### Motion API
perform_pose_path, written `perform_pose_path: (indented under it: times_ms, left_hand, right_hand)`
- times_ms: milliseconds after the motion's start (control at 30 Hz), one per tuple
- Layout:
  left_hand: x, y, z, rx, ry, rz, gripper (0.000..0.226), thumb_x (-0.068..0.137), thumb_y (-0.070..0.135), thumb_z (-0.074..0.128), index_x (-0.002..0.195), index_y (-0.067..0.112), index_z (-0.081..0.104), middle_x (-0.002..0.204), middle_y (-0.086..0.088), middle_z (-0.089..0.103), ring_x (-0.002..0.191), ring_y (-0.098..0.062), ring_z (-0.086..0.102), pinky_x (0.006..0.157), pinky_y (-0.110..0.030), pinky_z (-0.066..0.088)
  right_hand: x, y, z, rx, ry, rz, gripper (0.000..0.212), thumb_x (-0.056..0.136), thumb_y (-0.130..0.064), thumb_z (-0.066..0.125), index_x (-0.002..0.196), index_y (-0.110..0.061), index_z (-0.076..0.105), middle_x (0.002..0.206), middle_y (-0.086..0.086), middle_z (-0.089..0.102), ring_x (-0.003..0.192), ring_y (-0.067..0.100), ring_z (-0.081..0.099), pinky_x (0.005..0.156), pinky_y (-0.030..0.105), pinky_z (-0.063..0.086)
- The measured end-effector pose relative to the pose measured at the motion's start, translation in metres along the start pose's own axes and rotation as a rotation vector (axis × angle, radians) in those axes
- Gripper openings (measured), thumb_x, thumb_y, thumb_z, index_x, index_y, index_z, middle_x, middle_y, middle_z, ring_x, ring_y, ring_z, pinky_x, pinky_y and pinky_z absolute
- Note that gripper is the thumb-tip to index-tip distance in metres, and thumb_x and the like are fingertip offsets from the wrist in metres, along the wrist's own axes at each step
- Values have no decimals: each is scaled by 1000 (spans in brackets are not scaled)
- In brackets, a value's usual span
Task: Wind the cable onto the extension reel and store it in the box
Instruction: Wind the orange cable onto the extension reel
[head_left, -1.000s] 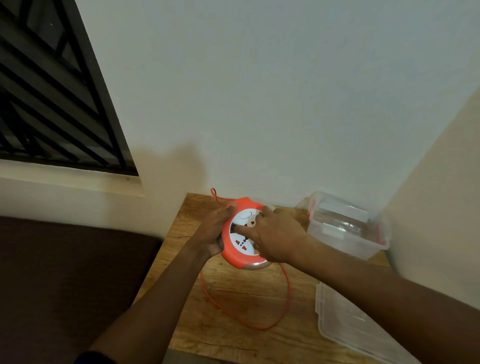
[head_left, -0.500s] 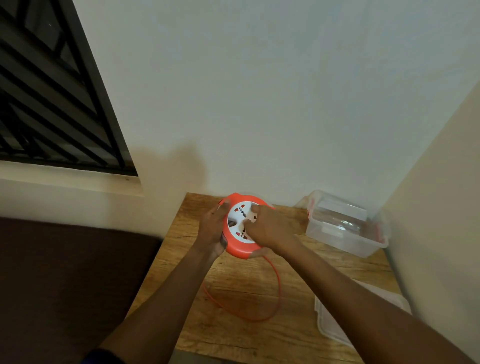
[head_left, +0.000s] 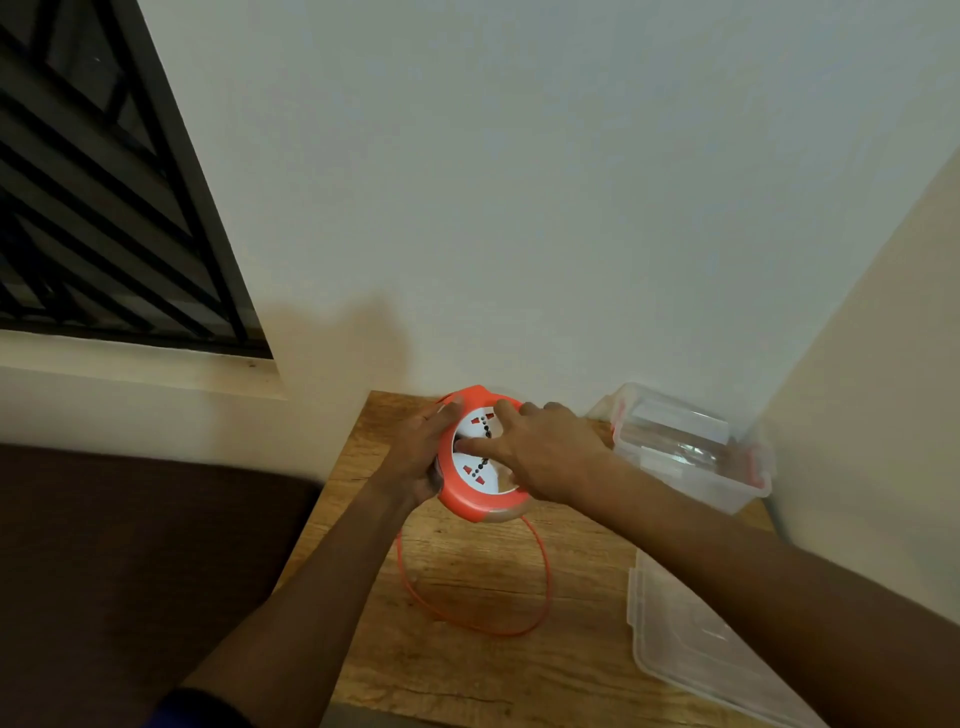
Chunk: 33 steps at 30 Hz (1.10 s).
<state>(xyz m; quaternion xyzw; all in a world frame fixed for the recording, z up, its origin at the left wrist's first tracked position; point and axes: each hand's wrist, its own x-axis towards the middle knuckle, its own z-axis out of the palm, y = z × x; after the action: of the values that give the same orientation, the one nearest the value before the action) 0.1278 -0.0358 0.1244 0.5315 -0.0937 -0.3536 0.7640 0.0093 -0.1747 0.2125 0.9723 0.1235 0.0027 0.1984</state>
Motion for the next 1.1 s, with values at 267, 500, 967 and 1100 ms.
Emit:
perform_pose_path:
  times_ms: [267, 500, 967, 1100]
  left_hand:
    - [-4, 0, 3, 17, 4, 26, 49, 81, 43, 71, 122, 15, 69, 107, -13, 79, 88, -32, 78, 67, -43, 63]
    - [-5, 4, 5, -13, -9, 100, 44, 84, 37, 70, 118, 9, 71, 107, -15, 79, 90, -31, 77, 70, -42, 64]
    - [2, -4, 7, -119, 104, 33, 62, 82, 40, 74, 130, 3, 66, 121, -24, 72, 102, -40, 71, 86, -53, 60]
    - [3, 1, 2, -80, -11, -25, 62, 82, 42, 76, 129, 3, 66, 120, -24, 72, 99, -38, 74, 81, -50, 63]
  right_hand:
    - [7, -26, -6, -128, -74, 134, 66, 90, -34, 64, 145, -30, 29, 125, 19, 54, 110, 39, 50, 84, 45, 50]
    - [14, -25, -1, 100, 56, 264, 55, 83, -45, 63, 131, -23, 49, 105, 3, 68, 85, 26, 66, 60, 33, 45]
    - [6, -19, 7, 340, 151, 409, 42, 85, -36, 58, 125, -26, 52, 108, 5, 67, 87, 25, 64, 60, 33, 51]
    - [-1, -11, 2, 149, 75, 61, 58, 86, -37, 64, 137, -42, 38, 125, 12, 50, 100, 31, 59, 63, 38, 51]
